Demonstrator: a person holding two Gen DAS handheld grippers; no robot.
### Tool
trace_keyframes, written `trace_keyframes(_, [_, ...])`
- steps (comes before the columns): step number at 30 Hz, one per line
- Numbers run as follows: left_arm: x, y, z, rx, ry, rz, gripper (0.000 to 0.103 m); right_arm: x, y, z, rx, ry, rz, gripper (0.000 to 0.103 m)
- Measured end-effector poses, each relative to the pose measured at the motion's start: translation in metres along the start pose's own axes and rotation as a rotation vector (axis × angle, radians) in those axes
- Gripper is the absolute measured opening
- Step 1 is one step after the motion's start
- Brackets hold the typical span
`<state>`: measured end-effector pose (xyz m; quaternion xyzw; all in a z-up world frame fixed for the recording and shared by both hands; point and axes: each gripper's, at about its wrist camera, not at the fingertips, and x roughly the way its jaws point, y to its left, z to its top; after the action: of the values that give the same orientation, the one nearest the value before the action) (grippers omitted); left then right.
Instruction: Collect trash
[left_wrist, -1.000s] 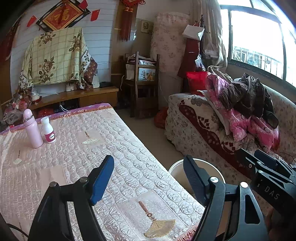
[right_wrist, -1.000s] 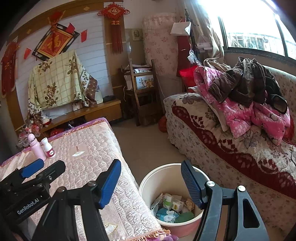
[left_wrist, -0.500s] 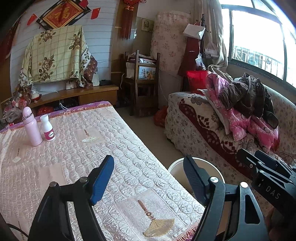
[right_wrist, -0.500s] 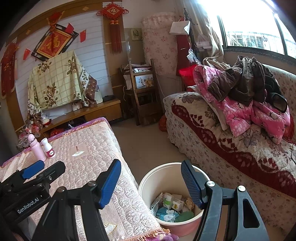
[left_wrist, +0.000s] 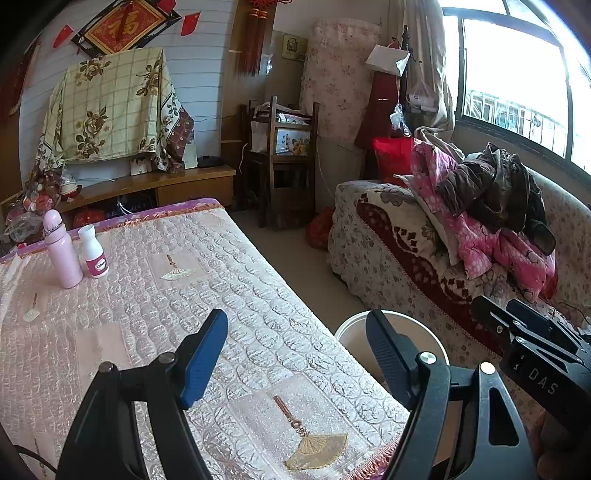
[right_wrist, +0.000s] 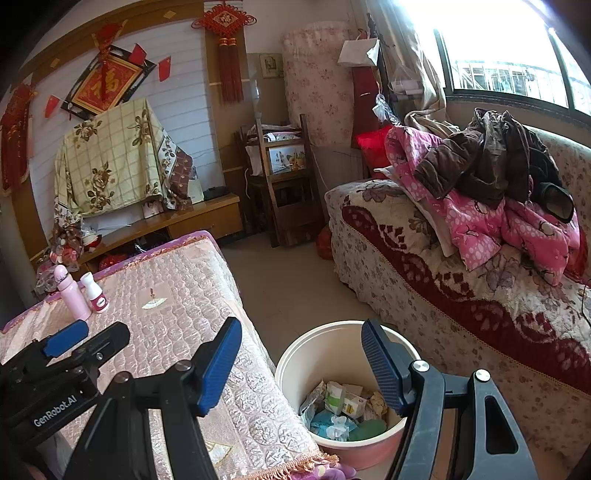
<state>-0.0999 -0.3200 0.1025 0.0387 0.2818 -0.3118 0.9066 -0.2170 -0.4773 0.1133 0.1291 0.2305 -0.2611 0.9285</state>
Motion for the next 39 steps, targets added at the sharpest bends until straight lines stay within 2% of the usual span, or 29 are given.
trace_keyframes(39, [0.009, -0.002, -0.008, 0.013, 0.031, -0.015, 0.078, 0.017, -0.004, -0.008, -0.001, 0.048, -0.009, 0.071])
